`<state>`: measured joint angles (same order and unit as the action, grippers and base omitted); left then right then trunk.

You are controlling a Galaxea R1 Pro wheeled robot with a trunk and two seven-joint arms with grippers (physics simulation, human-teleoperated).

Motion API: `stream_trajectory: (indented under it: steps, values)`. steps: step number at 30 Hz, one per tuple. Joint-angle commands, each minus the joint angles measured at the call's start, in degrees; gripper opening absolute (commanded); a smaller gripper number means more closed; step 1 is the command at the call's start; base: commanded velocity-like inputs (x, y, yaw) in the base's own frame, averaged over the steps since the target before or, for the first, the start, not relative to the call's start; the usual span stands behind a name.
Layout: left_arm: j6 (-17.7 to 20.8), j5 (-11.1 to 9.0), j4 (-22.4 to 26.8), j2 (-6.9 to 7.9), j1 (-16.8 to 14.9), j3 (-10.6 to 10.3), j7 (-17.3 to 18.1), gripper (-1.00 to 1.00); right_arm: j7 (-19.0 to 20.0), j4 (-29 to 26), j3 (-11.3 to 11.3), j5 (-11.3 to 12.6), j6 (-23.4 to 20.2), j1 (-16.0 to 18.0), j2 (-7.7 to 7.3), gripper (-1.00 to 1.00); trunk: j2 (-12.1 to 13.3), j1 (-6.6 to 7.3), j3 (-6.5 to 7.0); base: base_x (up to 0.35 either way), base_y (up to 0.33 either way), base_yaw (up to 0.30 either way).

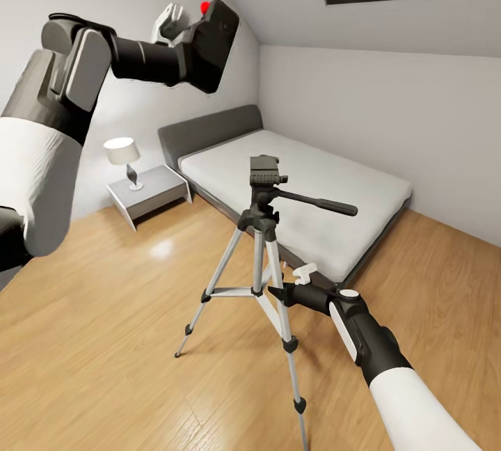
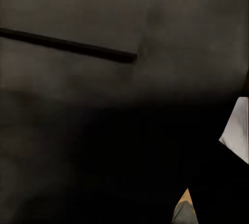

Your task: Attach the digital camera to the camera tripod in the bedroom.

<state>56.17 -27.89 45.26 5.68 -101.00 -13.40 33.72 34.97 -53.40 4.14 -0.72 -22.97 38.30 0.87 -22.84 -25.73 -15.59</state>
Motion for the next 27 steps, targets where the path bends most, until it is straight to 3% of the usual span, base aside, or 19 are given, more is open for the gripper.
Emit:
stream_trajectory:
  steps: [1,3,6,21,25,26,27]
  values:
    - [-0.6,1.3,1.2,1.12,-0.1,-0.1,3.6,-1.00,0.2,0.2,-0.1,-1.4,-0.2,0.0,0.01,-1.00,-0.1,-0.05,-0.12,0.000,0.000,0.000]
    - [-1.1,2.4,2.6,2.41,-0.1,-0.1,6.6,-1.00,0.2,0.2,-0.1,-1.4,-0.2,0.0,0.01,-1.00,-0.1,-0.05,-0.12,0.000,0.000,0.000]
    - [-1.6,3.1,3.2,3.32,-0.1,-0.1,8.3,-1.00,0.2,0.1,-0.1,-1.4,-0.2,0.0,0.01,-1.00,-0.1,-0.05,-0.12,0.065,0.000,0.000]
    - [-3.5,5.3,3.6,3.79,0.2,-1.3,9.9,-1.00,0.2,0.1,-0.1,-1.3,-0.2,0.0,0.01,-1.00,-0.1,-0.05,-0.12,0.044,0.000,0.000]
    - [-3.4,6.5,3.0,3.51,0.3,-5.1,10.0,-1.00,0.2,0.1,-0.1,-1.3,-0.2,0.0,0.01,-1.00,-0.1,-0.05,-0.12,0.002,0.000,0.000]
    - [-3.2,7.3,2.5,3.18,0.2,-7.4,10.3,-1.00,0.2,0.1,-0.1,-1.3,-0.2,0.0,0.01,-1.00,-0.1,-0.05,-0.12,0.000,0.000,0.000]
    - [-3.0,7.7,2.1,2.95,0.2,-8.4,10.6,-1.00,0.2,0.1,-0.1,-1.3,-0.2,0.0,0.01,-1.00,-0.1,-0.05,-0.12,0.000,0.000,0.000]
